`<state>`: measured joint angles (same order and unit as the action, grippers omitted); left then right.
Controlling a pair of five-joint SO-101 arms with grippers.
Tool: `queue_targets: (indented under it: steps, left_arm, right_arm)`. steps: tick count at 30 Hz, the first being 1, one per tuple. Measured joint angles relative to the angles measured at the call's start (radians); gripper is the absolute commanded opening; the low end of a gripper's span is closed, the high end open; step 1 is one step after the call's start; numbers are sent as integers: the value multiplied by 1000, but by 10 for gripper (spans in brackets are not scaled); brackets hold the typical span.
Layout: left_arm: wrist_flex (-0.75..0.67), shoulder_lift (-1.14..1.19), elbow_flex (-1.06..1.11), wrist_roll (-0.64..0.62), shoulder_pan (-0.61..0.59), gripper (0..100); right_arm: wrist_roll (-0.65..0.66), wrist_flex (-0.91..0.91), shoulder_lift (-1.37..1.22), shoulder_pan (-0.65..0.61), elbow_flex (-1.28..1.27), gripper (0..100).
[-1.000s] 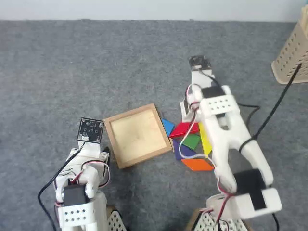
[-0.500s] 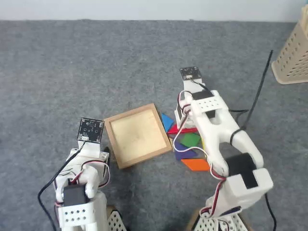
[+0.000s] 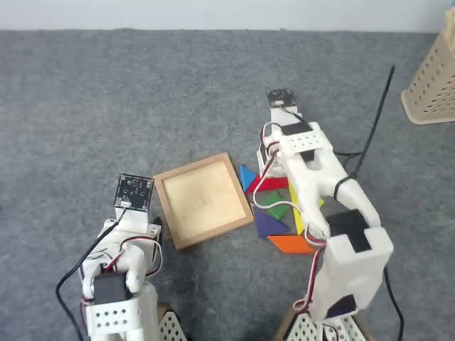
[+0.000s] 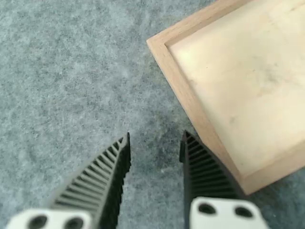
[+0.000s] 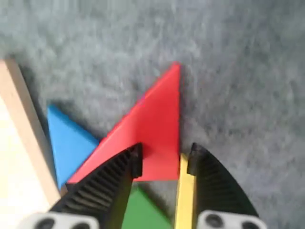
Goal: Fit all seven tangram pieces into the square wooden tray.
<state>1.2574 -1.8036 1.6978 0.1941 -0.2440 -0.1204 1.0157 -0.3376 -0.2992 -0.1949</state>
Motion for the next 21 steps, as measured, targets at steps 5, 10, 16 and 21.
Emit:
queue_targets:
  steps: [5, 10, 16, 21]
  left_arm:
    - [0, 0, 0, 0, 0, 168]
    - [0, 0, 0, 0, 0, 168]
    - [0, 0, 0, 0, 0, 168]
    - [0, 0, 0, 0, 0, 168]
  right_arm:
    - [-3, 3, -114, 69, 160, 155]
    - [29, 64, -204, 126, 311, 155]
    - [32, 84, -204, 147, 347, 157]
    - [35, 97, -124, 123, 325, 262]
